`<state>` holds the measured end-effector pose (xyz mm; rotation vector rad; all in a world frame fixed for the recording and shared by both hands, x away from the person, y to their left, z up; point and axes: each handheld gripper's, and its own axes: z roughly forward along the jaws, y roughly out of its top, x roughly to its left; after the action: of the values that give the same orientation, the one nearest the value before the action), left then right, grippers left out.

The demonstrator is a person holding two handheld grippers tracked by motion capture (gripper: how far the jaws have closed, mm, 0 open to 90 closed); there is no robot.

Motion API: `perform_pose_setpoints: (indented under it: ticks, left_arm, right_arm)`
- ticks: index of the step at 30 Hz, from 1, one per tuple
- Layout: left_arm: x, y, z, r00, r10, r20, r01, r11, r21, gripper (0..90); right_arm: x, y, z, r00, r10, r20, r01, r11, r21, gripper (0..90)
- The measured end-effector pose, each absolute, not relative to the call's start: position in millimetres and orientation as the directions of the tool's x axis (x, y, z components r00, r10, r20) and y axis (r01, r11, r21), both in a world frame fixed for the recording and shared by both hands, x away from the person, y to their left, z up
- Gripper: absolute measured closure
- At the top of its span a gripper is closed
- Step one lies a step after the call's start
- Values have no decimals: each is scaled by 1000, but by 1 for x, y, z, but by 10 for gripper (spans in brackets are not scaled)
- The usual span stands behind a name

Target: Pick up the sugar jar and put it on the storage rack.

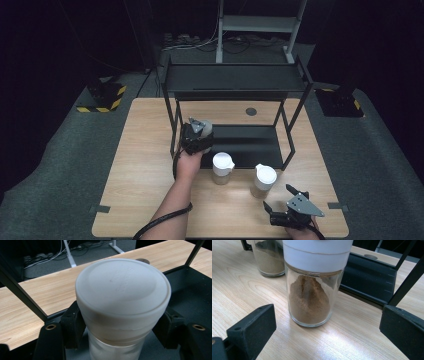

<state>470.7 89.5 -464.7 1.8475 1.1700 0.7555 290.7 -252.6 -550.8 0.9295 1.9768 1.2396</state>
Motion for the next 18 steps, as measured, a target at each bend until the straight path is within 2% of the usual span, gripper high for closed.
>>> perform_pose_setpoints:
  ticks: [18]
  left_arm:
    - [467, 92, -466, 393, 917, 72, 437, -255, 863, 336]
  right_arm:
    - [291, -252, -551, -562, 816, -138, 234, 317, 919, 0]
